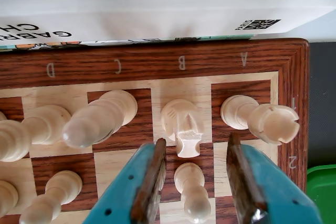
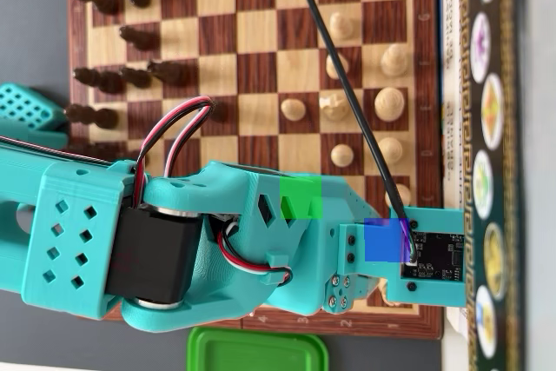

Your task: Play chess

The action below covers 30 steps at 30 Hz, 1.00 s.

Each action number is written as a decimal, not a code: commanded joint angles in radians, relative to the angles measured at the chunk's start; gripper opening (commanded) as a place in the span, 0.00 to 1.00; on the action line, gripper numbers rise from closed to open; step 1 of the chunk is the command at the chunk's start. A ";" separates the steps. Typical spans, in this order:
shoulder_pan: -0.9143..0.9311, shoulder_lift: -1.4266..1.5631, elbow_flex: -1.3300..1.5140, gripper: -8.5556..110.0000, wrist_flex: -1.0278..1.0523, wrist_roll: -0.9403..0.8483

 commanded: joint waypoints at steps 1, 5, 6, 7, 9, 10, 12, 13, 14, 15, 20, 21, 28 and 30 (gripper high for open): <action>0.003 0.020 -0.006 0.22 -0.014 0.006; 0.003 0.020 -0.006 0.22 -0.014 0.006; 0.003 0.021 -0.006 0.22 -0.014 0.008; 0.002 0.021 -0.006 0.22 -0.015 0.008; -0.002 0.015 -0.006 0.22 -0.028 0.008; -0.009 0.014 -0.006 0.22 -0.038 0.008; -0.015 0.012 -0.006 0.22 -0.074 0.008; -0.018 0.014 -0.006 0.22 -0.086 0.008; -0.021 0.014 -0.006 0.22 -0.094 0.008; -0.023 0.014 -0.008 0.22 -0.100 0.008; -0.025 0.011 -0.026 0.22 -0.091 0.008; -0.025 0.011 -0.025 0.22 -0.091 0.008; -0.025 -0.012 -0.031 0.22 -0.100 0.008; -0.025 -0.034 -0.051 0.22 -0.100 0.008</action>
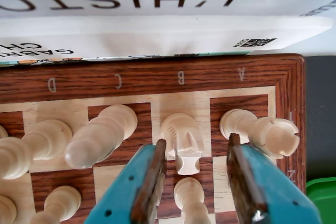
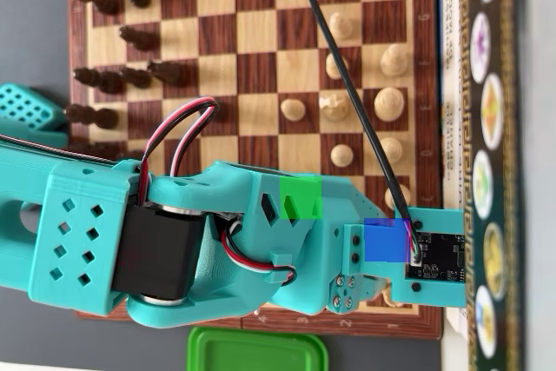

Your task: Play chess

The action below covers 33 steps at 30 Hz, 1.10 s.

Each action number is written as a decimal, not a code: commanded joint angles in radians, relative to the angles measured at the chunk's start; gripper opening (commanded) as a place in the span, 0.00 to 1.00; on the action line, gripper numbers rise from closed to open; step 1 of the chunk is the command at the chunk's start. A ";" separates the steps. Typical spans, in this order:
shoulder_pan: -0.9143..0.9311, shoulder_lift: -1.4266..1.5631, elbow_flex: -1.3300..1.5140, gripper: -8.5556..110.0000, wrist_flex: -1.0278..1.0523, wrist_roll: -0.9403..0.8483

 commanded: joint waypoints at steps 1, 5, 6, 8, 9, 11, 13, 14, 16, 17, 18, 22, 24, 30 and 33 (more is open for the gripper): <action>-0.017 -0.009 -0.066 0.21 -0.031 0.005; -0.008 -0.011 -0.069 0.21 -0.031 0.005; -0.005 -0.011 -0.069 0.21 -0.031 0.005; -0.003 -0.011 -0.069 0.21 -0.031 0.005; -0.003 -0.011 -0.069 0.20 -0.031 0.005; -0.003 -0.011 -0.069 0.17 -0.031 0.005; -0.003 -0.011 -0.069 0.12 -0.031 0.000; -0.003 -0.011 -0.069 0.10 -0.031 0.000; -0.003 -0.011 -0.069 0.09 -0.031 0.002; -0.003 -0.011 -0.069 0.09 -0.031 0.002; -0.002 -0.011 -0.069 0.08 -0.031 0.002; 0.002 -0.011 -0.069 0.08 -0.031 -0.006; 0.011 -0.009 -0.069 0.08 -0.021 -0.008; 0.023 0.000 -0.077 0.09 -0.018 -0.008; 0.026 0.044 -0.067 0.09 -0.017 -0.008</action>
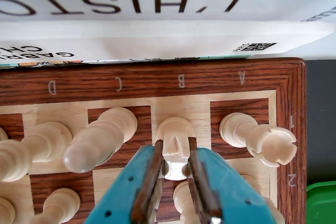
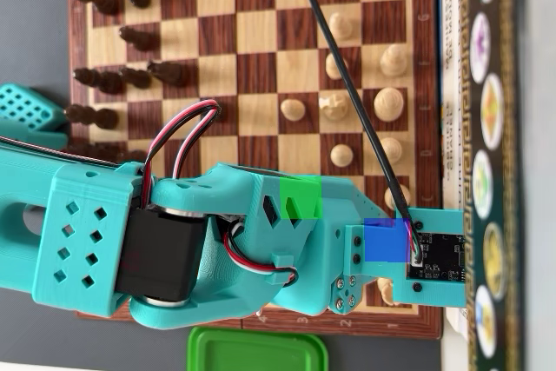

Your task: Play chess

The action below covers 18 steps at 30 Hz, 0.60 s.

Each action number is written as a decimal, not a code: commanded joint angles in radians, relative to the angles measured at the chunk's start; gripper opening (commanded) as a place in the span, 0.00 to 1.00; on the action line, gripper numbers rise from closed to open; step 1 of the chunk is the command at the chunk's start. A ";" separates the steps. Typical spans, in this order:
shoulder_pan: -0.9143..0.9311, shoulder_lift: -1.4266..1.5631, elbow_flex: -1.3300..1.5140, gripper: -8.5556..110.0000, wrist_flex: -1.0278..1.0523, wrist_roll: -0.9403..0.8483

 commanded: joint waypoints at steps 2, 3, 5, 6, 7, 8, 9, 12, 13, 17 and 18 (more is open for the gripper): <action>0.021 0.074 -0.060 0.09 0.011 -0.002; 0.021 0.083 -0.060 0.09 0.028 -0.002; 0.025 0.097 -0.060 0.09 0.063 -0.002; 0.025 0.101 -0.060 0.09 0.074 -0.002; 0.025 0.106 -0.060 0.09 0.083 -0.002; 0.025 0.112 -0.060 0.09 0.091 -0.002; 0.025 0.118 -0.060 0.09 0.095 -0.002; 0.025 0.143 -0.060 0.09 0.095 -0.002; 0.025 0.150 -0.060 0.09 0.094 -0.002; 0.025 0.173 -0.060 0.09 0.094 -0.002; 0.025 0.179 -0.058 0.09 0.095 -0.002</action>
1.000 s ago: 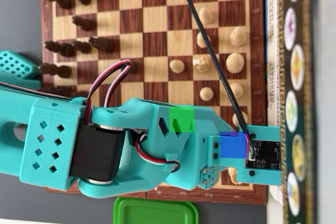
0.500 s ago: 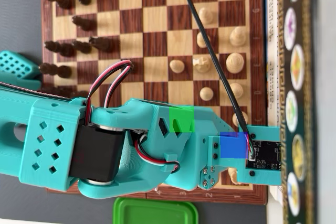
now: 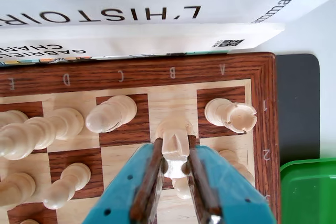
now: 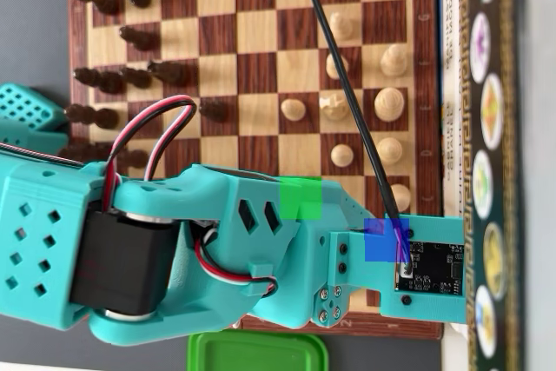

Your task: Play chess

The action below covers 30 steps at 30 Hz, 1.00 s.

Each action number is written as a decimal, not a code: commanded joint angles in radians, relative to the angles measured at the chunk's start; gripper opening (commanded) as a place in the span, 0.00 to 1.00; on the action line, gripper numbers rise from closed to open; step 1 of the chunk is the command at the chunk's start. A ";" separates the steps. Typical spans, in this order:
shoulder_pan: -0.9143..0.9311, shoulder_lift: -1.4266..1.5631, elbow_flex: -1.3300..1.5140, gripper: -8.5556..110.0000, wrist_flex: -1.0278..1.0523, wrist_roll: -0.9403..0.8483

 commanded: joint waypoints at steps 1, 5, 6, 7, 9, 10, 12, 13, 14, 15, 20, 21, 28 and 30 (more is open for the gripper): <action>0.018 0.075 -0.052 0.09 0.005 -0.003; 0.028 0.114 -0.021 0.09 0.040 -0.003; 0.032 0.127 -0.008 0.09 0.044 -0.003; 0.034 0.141 0.006 0.09 0.044 -0.003; 0.037 0.169 0.029 0.09 0.043 -0.003; 0.037 0.179 0.038 0.09 0.043 -0.003; 0.038 0.193 0.055 0.09 0.041 -0.002; 0.038 0.199 0.061 0.09 0.041 -0.002; 0.037 0.201 0.064 0.09 0.040 -0.002; 0.034 0.202 0.066 0.09 0.037 -0.002; 0.026 0.202 0.066 0.09 0.043 0.005; 0.025 0.202 0.066 0.09 0.044 0.005; 0.000 0.202 0.066 0.09 0.044 0.008; -0.002 0.202 0.066 0.09 0.044 0.005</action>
